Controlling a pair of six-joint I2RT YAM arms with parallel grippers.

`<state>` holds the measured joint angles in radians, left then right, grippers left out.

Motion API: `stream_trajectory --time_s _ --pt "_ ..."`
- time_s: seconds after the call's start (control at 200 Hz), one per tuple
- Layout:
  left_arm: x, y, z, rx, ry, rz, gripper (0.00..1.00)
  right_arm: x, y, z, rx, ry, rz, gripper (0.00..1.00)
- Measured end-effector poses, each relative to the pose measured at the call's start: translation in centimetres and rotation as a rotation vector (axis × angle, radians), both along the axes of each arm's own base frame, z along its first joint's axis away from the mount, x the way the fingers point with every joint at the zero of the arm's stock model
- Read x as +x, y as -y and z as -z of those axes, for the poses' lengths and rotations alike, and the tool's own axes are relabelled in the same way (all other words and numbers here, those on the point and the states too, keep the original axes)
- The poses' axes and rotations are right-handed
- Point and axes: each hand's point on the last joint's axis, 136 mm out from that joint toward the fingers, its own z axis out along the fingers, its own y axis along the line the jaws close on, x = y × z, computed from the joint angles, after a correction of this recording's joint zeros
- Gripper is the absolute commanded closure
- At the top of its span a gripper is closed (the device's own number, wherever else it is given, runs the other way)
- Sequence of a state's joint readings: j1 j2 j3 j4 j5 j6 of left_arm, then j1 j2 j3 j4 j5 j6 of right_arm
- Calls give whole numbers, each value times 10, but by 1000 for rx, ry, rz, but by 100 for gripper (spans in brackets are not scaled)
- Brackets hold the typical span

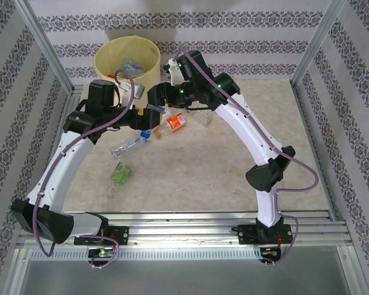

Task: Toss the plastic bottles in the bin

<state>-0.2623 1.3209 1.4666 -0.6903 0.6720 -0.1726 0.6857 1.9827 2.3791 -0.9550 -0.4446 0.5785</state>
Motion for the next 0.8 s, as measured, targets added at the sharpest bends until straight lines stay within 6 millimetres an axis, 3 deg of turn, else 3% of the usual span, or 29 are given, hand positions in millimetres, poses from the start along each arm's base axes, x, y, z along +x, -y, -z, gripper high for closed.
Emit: stream_trajectory --time_s 0.175,0.51,0.62,0.799 --pt "-5 5 -4 -8 9 33 45 -2 -1 0 5 1 -18 59" --pt "-3 5 -8 -1 23 25 54 -5 6 -8 1 42 -16 15" --pt "9 -6 -12 16 47 -30 54 -6 29 -24 -12 97 29 3" --pt "35 -25 -26 23 100 -121 55 0 98 -80 23 233 202 2"
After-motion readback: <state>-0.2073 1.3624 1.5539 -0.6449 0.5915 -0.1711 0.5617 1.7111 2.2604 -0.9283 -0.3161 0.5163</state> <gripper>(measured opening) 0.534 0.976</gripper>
